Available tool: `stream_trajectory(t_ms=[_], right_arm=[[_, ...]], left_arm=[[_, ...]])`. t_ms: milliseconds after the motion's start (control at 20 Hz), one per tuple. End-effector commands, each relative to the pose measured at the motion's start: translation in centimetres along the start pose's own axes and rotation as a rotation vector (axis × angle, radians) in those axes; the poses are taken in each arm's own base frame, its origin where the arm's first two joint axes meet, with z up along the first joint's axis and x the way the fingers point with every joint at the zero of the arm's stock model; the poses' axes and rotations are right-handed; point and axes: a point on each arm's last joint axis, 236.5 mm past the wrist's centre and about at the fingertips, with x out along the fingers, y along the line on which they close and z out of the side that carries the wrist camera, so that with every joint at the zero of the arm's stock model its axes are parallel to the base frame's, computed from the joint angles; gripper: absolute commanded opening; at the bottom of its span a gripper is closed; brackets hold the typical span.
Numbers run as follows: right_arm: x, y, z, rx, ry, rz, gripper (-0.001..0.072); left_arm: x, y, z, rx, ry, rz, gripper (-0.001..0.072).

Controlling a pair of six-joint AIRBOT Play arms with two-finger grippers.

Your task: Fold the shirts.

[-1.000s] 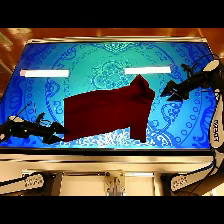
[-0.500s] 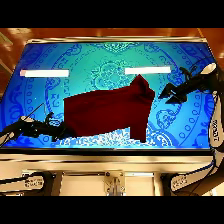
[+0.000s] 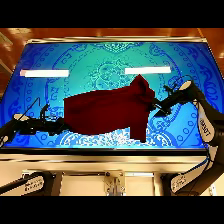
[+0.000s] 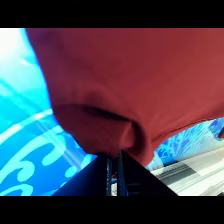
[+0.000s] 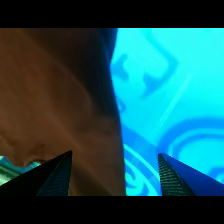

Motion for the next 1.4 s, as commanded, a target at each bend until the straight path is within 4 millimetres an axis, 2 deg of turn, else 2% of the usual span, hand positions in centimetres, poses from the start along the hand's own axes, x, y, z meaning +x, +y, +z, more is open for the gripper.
stream_trajectory(t_ms=[0,50,100,150,250,300,350,400,450,550,650,700,750,800,850,900,1000,1050,1150,1200,1350], right_arm=[[3.9,0.9,0.0,-0.024,0.025,-0.024,0.0594],[4.6,1.3,-0.6,-0.029,0.051,-0.028,0.0442],[5.0,1.9,-0.9,-0.043,0.063,-0.031,0.0224],[4.9,2.9,-1.1,-0.065,0.058,-0.028,0.0073],[2.7,5.1,0.0,-0.156,-0.043,-0.030,0.0064],[0.0,6.8,0.9,-0.225,-0.132,-0.030,0.0063],[-3.5,8.6,1.7,-0.297,-0.232,-0.035,0.0063],[-8.1,11.1,2.2,-0.400,-0.352,-0.038,0.0063],[-13.1,13.8,2.1,-0.499,-0.471,-0.044,0.0064],[-25.1,19.9,-0.3,-0.657,-0.782,-0.067,0.0063],[-37.4,25.5,-5.7,-0.778,-1.156,-0.099,0.0063],[-43.3,28.2,-9.7,-0.828,-1.364,-0.095,0.0064],[-47.8,30.1,-14.3,-0.870,-1.525,-0.082,0.0064],[-50.7,31.1,-18.3,-0.903,-1.634,-0.082,0.0064],[-52.5,31.6,-21.6,-0.928,-1.705,-0.093,0.0064],[-53.5,31.8,-24.6,-0.944,-1.754,-0.090,0.0064],[-53.5,31.5,-27.7,-0.946,-1.765,-0.088,0.0064],[-53.0,31.0,-28.4,-0.941,-1.743,-0.109,0.0064],[-51.5,29.3,-28.0,-0.918,-1.666,-0.186,0.0064],[-50.5,28.1,-27.4,-0.903,-1.609,-0.236,0.0064],[-47.6,23.6,-23.7,-0.814,-1.414,-0.408,0.0064]], left_arm=[[-1.8,-1.9,1.1,0.080,-0.073,-0.011,0.0042],[-2.3,-2.4,1.7,0.097,-0.091,-0.014,0.0041],[-2.8,-3.1,2.4,0.099,-0.108,-0.021,0.0042],[-3.4,-4.2,3.1,0.103,-0.123,-0.043,0.0041],[-5.6,-7.2,4.9,0.207,-0.166,-0.070,0.0041],[-7.4,-8.9,6.1,0.301,-0.216,-0.067,0.0040],[-10.1,-11.3,7.6,0.393,-0.293,-0.057,0.0040],[-13.2,-14.2,8.7,0.474,-0.381,-0.057,0.0040],[-17.3,-18.3,9.4,0.553,-0.490,-0.080,0.0041],[-26.5,-27.1,8.1,0.747,-0.729,-0.132,0.0041],[-36.0,-34.7,3.9,0.938,-0.994,-0.157,0.0042],[-40.3,-37.8,0.9,1.016,-1.125,-0.174,0.0042],[-43.7,-40.0,-2.1,1.077,-1.234,-0.191,0.0042],[-46.3,-41.6,-5.0,1.123,-1.323,-0.208,0.0042],[-48.5,-42.8,-7.8,1.161,-1.402,-0.224,0.0042],[-49.8,-43.3,-10.0,1.183,-1.456,-0.237,0.0042],[-50.4,-43.6,-12.8,1.216,-1.489,-0.242,0.0042],[-50.2,-43.5,-13.5,1.230,-1.482,-0.239,0.0042],[-49.6,-43.1,-13.7,1.199,-1.445,-0.241,0.0042],[-49.1,-42.3,-13.0,1.176,-1.419,-0.202,0.0042],[-46.4,-38.3,-9.2,1.061,-1.304,-0.035,0.0041]])
